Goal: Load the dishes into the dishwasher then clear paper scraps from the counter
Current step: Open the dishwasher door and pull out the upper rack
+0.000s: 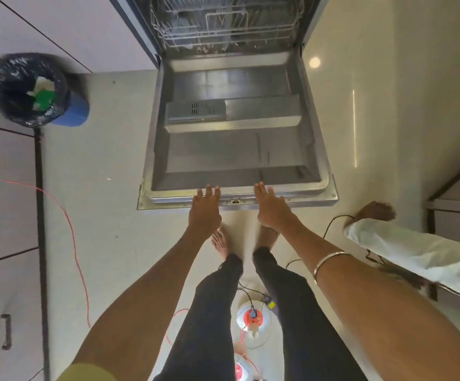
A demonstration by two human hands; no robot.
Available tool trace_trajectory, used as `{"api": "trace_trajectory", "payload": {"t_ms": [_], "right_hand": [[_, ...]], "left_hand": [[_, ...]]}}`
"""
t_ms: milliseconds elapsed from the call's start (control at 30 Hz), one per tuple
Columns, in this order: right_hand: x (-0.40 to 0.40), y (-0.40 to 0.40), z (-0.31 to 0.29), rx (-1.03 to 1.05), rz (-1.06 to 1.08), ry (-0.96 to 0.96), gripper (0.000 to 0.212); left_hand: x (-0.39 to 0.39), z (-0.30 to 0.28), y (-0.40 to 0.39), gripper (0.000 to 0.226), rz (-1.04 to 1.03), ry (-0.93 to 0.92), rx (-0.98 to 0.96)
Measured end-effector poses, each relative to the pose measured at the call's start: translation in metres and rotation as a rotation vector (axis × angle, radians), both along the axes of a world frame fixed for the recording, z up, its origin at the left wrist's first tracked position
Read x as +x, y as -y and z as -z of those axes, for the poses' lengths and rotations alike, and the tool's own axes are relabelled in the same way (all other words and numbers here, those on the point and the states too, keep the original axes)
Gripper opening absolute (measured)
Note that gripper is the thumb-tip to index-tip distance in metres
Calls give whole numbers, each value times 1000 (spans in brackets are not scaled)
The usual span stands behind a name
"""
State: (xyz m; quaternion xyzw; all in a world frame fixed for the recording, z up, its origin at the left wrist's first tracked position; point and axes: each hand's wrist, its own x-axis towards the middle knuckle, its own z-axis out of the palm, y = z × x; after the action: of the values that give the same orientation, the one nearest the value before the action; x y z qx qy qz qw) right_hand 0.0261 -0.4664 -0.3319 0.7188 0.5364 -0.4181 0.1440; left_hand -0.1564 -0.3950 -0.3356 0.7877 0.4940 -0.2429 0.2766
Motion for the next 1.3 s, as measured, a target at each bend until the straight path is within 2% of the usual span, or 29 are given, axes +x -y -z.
{"api": "trace_trajectory", "payload": {"t_ms": [500, 767, 933, 1133, 1300], "right_hand": [[-20, 35, 139, -90, -18, 4, 67], [-23, 40, 188, -149, -16, 11, 72], [-25, 39, 206, -151, -4, 6, 76], [-28, 42, 213, -123, -51, 50, 75], [-25, 35, 209, -178, -27, 22, 77]], "left_hand": [[-17, 146, 41, 80, 26, -58, -57], [-18, 198, 36, 76, 118, -134, -153], [-16, 215, 24, 79, 140, -149, -240], [-22, 223, 38, 83, 120, -127, -168], [-22, 220, 41, 84, 90, -108, -167]]}}
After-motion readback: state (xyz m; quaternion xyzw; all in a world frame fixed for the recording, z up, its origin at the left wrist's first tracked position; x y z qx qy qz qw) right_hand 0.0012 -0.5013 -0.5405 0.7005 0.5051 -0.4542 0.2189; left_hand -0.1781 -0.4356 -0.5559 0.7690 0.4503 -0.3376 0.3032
